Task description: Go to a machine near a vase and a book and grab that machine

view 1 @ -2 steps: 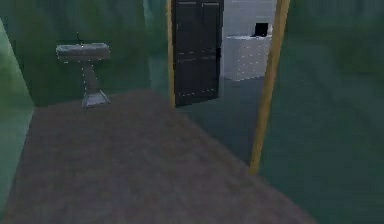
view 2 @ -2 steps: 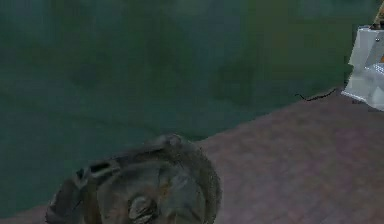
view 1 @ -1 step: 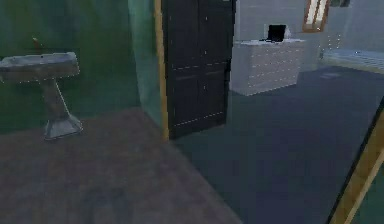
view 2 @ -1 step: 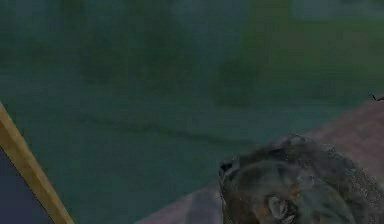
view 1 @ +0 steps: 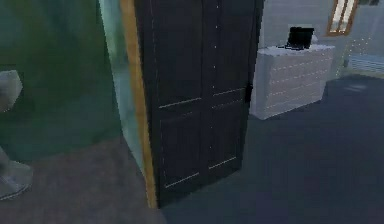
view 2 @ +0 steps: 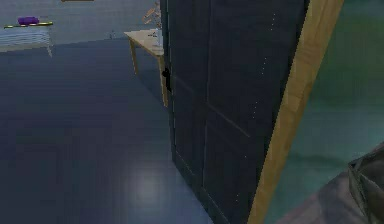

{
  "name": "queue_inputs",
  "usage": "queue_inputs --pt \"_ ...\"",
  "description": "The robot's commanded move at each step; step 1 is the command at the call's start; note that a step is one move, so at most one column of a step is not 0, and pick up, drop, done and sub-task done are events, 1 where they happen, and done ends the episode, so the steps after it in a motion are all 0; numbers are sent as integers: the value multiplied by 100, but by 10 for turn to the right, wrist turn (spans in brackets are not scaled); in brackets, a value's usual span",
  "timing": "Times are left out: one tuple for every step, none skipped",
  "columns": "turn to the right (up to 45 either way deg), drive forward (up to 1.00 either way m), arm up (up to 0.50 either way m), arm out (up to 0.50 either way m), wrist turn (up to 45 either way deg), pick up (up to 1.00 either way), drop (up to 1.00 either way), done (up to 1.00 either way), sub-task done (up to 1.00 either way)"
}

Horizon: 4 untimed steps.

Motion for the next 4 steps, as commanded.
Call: queue_inputs --pt "90 0 0 0 0 0 0 0 0" --pt "0 30 0 0 0 0 0 0 0" --pt "360 0 0 0 0 0 0 0 0" --pt "0 100 0 0 0 0 0 0 0"
